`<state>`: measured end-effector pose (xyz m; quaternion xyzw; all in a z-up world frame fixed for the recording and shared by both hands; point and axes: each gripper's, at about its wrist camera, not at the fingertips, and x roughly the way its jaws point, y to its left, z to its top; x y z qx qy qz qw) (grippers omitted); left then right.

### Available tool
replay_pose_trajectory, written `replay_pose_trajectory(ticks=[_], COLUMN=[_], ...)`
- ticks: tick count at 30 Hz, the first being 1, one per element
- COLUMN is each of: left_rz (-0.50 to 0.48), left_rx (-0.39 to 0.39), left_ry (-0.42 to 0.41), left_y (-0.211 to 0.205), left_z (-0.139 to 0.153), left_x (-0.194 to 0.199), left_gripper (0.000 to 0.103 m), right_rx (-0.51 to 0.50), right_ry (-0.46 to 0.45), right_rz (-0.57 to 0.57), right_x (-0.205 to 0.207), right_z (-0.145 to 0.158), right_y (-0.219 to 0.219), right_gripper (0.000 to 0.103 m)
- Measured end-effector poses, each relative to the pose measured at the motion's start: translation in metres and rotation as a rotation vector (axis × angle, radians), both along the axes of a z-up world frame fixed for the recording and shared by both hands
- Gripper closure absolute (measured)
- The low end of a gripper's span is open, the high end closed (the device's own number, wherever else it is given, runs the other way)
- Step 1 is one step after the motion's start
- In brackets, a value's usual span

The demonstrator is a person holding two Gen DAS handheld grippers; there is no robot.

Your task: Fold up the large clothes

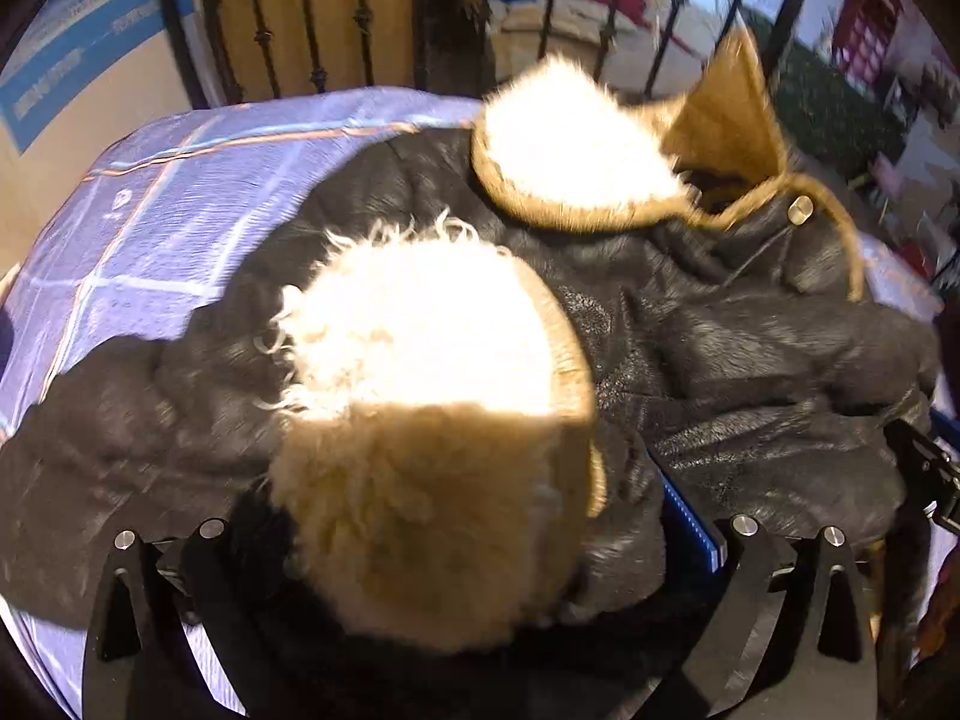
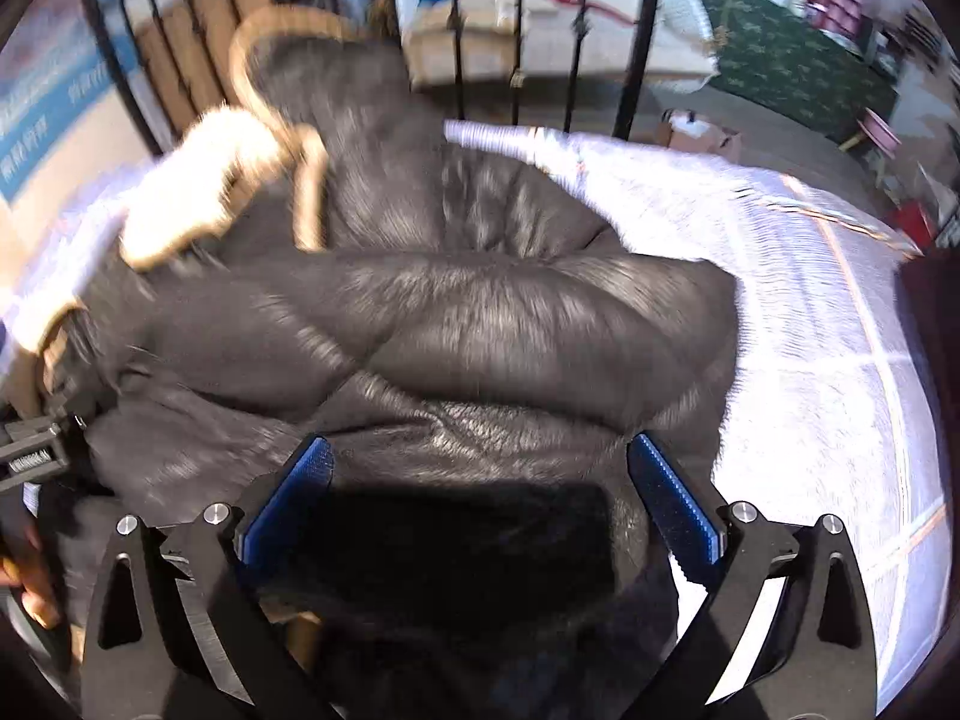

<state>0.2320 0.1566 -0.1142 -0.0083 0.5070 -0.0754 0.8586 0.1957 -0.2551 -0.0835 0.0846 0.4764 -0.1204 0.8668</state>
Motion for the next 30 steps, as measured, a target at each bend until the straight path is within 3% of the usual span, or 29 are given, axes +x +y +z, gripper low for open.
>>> replay_pose_trajectory(ticks=[3,7,13,17,20,23,24,25,28,30], left_rz=[0.006,0.023,0.112,0.085,0.045,0.016,0.008,0.0,-0.02,-0.038], left_rx=[-0.021,0.001,-0.135,-0.141,-0.117,-0.111,-0.106,-0.104,-0.114,-0.128], left_ry=[-0.088,-0.095,-0.071,-0.041,-0.053,-0.08,-0.087,-0.091,-0.08,-0.074], left_y=[0.009,0.024,0.052,0.045,0.037,0.036,0.035,0.035,0.035,0.032], left_z=[0.026,0.027,0.016,0.014,0.021,0.029,0.03,0.031,0.028,0.027], left_x=[-0.041,-0.077,-0.11,-0.118,-0.122,-0.129,-0.132,-0.134,-0.134,-0.132], left_gripper=[0.006,0.006,0.006,0.006,0.006,0.006,0.006,0.006,0.006,0.006], right_rx=[0.073,0.034,0.169,0.139,0.111,0.214,0.258,0.291,0.422,0.498], right_ry=[-0.123,-0.147,-0.13,-0.068,-0.008,0.038,0.032,0.009,-0.111,-0.127], right_rz=[0.009,0.039,0.053,0.066,0.016,-0.049,-0.058,-0.071,-0.152,-0.236], right_x=[-0.024,-0.01,0.08,0.16,0.207,0.231,0.232,0.229,0.201,0.181], right_z=[0.026,0.051,0.08,0.081,0.068,0.048,0.044,0.044,0.045,0.033], right_y=[0.009,0.017,0.021,0.047,0.052,0.039,0.032,0.025,-0.012,-0.041], right_gripper=[0.005,0.005,0.007,0.012,0.023,0.061,0.083,0.09,0.094,0.095])
